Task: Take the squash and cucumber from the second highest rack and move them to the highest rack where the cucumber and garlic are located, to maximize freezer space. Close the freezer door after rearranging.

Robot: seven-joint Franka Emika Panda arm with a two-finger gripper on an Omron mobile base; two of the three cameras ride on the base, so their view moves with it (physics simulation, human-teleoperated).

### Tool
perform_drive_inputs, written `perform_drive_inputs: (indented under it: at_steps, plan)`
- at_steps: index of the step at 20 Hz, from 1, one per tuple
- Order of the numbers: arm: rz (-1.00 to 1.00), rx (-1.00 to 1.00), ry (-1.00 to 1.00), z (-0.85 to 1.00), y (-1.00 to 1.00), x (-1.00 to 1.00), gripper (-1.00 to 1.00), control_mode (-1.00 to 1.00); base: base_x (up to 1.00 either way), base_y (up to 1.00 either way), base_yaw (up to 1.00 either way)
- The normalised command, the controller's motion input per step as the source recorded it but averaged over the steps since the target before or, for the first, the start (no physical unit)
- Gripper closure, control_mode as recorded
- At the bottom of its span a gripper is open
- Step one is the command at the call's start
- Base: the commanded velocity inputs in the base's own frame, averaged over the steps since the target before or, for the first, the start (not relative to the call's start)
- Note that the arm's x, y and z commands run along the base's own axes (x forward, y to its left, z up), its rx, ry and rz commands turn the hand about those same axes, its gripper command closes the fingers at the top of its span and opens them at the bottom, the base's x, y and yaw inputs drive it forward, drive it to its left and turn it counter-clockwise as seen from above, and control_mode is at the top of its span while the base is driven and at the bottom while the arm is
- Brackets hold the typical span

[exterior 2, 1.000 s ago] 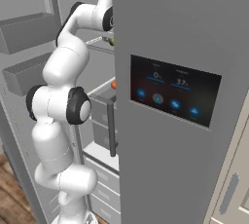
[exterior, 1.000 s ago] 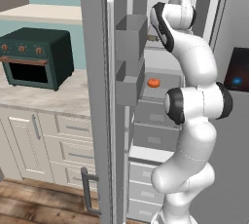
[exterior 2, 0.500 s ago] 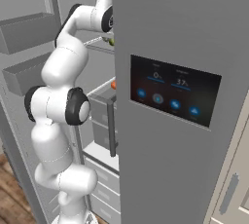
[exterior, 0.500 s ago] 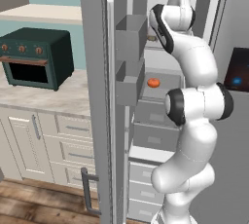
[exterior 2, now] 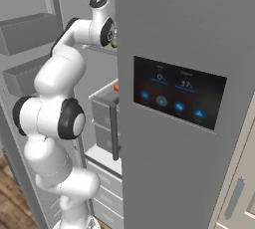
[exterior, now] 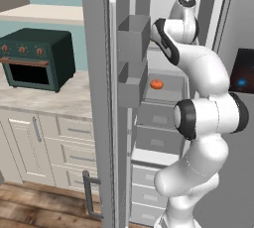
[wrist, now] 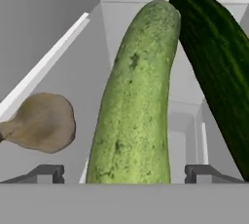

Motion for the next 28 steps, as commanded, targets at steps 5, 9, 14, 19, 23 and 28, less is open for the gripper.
perform_drive_inputs:
  at_steps: [5,9,14,19,23,28]
  plan:
    - [0.0,0.01,0.1,0.04,0.02,-0.26,-1.0,-1.0,0.0,0.0,0.0]
    - [0.0,0.0,0.09,0.03,0.02,-0.14,-1.0,-1.0,0.0,0.0,0.0]
    - [0.0,0.0,0.01,0.04,0.05,-0.16,-1.0,-1.0,0.0,0.0,0.0]
    - [0.0,0.0,0.0,-0.01,0.1,-0.42,-1.0,-1.0,0.0,0.0,0.0]
    - [0.0,0.0,-0.01,-0.03,0.08,-0.54,-1.0,-1.0,0.0,0.0,0.0]
    - [0.0,0.0,0.0,-0.11,0.08,-0.65,-1.0,-1.0,0.0,0.0,0.0]
